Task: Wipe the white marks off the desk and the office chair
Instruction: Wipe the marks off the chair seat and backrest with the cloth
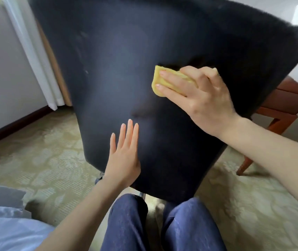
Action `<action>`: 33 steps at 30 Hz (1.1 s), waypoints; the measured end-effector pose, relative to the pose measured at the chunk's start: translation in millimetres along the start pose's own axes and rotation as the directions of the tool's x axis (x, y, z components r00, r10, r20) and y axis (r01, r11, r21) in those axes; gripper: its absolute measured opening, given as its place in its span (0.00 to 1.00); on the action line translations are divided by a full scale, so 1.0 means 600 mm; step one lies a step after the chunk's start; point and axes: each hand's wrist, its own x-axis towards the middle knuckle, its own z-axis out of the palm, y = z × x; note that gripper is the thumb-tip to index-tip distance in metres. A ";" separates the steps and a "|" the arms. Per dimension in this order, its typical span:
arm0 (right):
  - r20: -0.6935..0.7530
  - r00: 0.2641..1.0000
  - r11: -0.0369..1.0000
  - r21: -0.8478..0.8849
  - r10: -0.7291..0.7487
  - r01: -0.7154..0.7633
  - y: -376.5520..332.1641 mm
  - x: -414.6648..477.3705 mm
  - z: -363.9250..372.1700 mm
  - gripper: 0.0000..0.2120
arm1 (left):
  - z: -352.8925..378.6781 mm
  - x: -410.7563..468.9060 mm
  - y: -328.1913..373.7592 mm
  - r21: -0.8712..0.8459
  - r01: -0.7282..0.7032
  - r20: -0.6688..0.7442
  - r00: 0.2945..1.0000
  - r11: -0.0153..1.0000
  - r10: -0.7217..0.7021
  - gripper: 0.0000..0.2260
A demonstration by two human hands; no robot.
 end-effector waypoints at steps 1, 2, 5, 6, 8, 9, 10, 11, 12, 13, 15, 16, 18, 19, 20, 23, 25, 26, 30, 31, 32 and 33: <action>-0.049 0.997 0.998 0.028 0.051 -0.050 -0.007 0.021 0.007 0.18 | -0.013 0.005 -0.006 0.002 -0.003 -0.022 1.000 1.000 0.003 0.41; -0.085 0.991 0.993 0.065 0.105 -0.099 -0.018 0.037 0.015 0.18 | -0.023 0.009 -0.009 -0.001 -0.001 -0.034 0.999 1.000 0.001 0.42; -0.111 0.974 0.977 0.105 0.195 -0.184 -0.067 0.065 0.042 0.19 | -0.055 0.020 -0.022 -0.019 0.034 -0.077 0.996 0.999 -0.035 0.42; -0.086 0.980 0.981 0.089 0.182 -0.174 -0.088 0.062 0.052 0.20 | -0.065 0.022 -0.025 -0.035 0.051 -0.093 0.994 0.998 -0.054 0.41; -0.004 0.993 0.992 0.058 0.116 -0.115 -0.127 0.044 0.073 0.22 | -0.085 0.026 -0.034 -0.071 0.073 -0.126 0.989 0.995 -0.082 0.41; 0.038 0.996 0.995 0.048 0.085 -0.087 -0.144 0.030 0.081 0.23 | -0.092 0.026 -0.037 -0.081 0.070 -0.143 0.986 0.994 -0.081 0.41; 0.078 0.995 0.997 0.044 0.065 -0.068 -0.160 0.017 0.089 0.23 | -0.100 0.027 -0.039 -0.084 0.053 -0.161 0.985 0.995 -0.066 0.42; 0.128 0.990 0.997 0.045 0.053 -0.059 -0.174 0.002 0.095 0.24 | -0.108 0.027 -0.040 -0.080 0.030 -0.173 0.984 0.996 -0.043 0.42; 0.190 0.981 0.998 0.041 0.039 -0.048 -0.187 -0.013 0.099 0.26 | -0.114 0.028 -0.040 -0.071 0.005 -0.180 0.984 0.997 -0.018 0.42; 0.257 0.966 0.999 0.037 0.010 -0.020 -0.198 -0.029 0.100 0.28 | -0.120 0.029 -0.039 -0.061 -0.016 -0.183 0.983 0.998 0.004 0.42; 0.311 0.943 0.993 0.070 -0.116 0.099 -0.211 -0.068 0.104 0.27 | -0.127 0.036 -0.033 -0.040 -0.049 -0.177 0.983 0.998 0.041 0.42; 0.302 0.933 0.978 0.131 -0.194 0.161 -0.210 -0.088 0.103 0.24 | -0.130 0.040 -0.028 -0.029 -0.064 -0.173 0.983 0.998 0.058 0.43; 0.290 0.892 0.929 0.238 -0.348 0.285 -0.196 -0.126 0.098 0.20 | -0.132 0.051 -0.015 -0.011 -0.097 -0.182 0.979 0.995 0.093 0.45; 0.295 0.862 0.902 0.263 -0.412 0.341 -0.186 -0.143 0.095 0.19 | -0.132 0.057 -0.008 -0.008 -0.120 -0.194 0.974 0.993 0.116 0.45; 0.295 0.838 0.880 0.282 -0.459 0.383 -0.175 -0.158 0.091 0.19 | -0.131 0.061 0.000 -0.006 -0.138 -0.201 0.970 0.990 0.134 0.45; 0.294 0.822 0.865 0.294 -0.488 0.407 -0.144 -0.193 0.075 0.19 | -0.123 0.071 0.016 -0.008 -0.176 -0.193 0.966 0.984 0.171 0.46; 0.306 0.824 0.872 0.288 -0.476 0.397 -0.117 -0.206 0.061 0.16 | -0.119 0.076 0.024 -0.035 -0.179 -0.180 0.969 0.983 0.170 0.46; 0.313 0.827 0.878 0.280 -0.467 0.390 -0.103 -0.209 0.054 0.17 | -0.118 0.079 0.026 -0.045 -0.181 -0.174 0.970 0.983 0.170 0.46; 0.265 0.895 0.929 0.191 -0.359 0.316 -0.061 -0.179 0.026 0.19 | -0.117 0.081 0.022 -0.084 -0.212 -0.173 0.965 0.974 0.195 0.46; 0.247 0.911 0.941 0.164 -0.331 0.297 -0.055 -0.162 0.022 0.20 | -0.117 0.079 0.018 -0.092 -0.225 -0.181 0.962 0.970 0.206 0.46; 0.223 0.927 0.950 0.148 -0.302 0.274 -0.051 -0.141 0.020 0.21 | -0.117 0.077 0.012 -0.098 -0.240 -0.190 0.957 0.966 0.219 0.46; 0.198 0.944 0.961 0.139 -0.264 0.239 -0.048 -0.120 0.019 0.22 | -0.116 0.075 0.008 -0.101 -0.252 -0.193 0.954 0.963 0.229 0.46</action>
